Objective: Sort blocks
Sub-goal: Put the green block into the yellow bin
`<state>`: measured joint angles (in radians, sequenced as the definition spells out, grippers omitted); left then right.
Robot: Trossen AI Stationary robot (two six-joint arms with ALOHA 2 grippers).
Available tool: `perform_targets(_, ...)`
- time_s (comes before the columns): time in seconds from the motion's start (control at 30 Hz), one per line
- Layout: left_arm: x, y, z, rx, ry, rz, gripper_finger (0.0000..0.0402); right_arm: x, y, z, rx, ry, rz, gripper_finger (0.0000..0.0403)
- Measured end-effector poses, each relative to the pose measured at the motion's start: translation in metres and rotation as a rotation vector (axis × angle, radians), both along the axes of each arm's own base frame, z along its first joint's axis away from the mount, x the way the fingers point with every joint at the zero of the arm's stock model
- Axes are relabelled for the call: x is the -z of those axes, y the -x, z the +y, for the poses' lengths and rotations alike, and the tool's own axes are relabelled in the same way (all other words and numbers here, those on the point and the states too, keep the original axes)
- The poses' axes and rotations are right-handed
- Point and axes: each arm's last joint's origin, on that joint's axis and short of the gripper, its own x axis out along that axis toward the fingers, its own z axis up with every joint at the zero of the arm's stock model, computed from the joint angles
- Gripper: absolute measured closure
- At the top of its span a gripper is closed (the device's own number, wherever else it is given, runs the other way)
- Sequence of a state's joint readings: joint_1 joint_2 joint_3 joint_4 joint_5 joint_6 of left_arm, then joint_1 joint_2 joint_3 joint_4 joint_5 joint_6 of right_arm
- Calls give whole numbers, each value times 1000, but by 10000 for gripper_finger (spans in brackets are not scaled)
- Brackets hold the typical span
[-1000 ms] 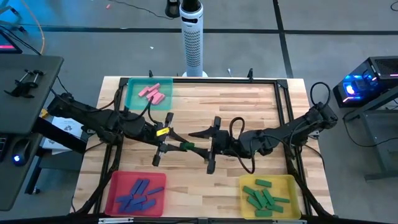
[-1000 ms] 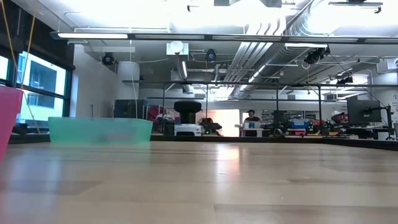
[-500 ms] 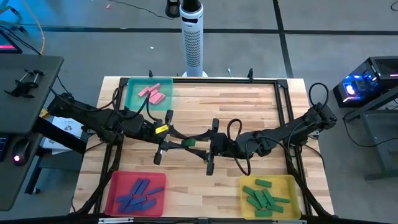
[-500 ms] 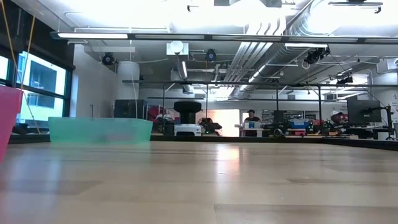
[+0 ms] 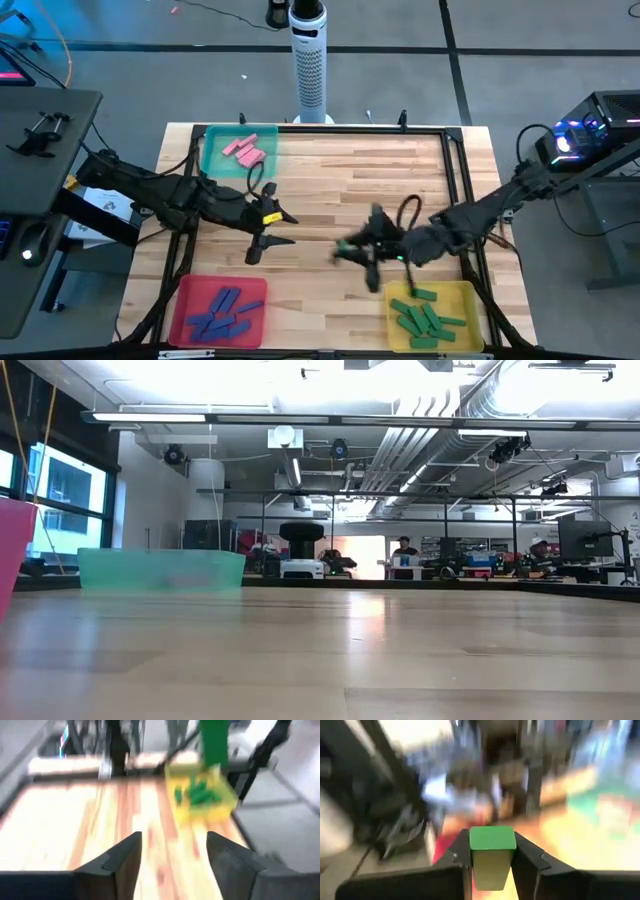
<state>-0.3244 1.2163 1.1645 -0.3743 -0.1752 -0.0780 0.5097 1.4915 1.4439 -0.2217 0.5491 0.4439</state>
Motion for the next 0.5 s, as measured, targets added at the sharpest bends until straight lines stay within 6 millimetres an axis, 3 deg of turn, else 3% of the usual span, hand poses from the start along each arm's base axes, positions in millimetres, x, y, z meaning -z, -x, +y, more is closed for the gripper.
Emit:
perform_targets(0.1, 12, 6, 3, -59, -1, 142, 182, 21, 29, 11, -72, -210, 309, 342)
perform_targets(0.23, 23, 14, 8, -161, -17, 263, 182, 56, 69, 34, -44, -381, 713, 342)
perform_targets(0.37, 25, 16, 9, -182, -36, 293, 189, 100, 101, 56, 5, -473, 947, 342)
perform_targets(0.5, 25, 15, 9, -183, -32, 285, 194, 143, 122, 63, 69, -604, 1135, 342)
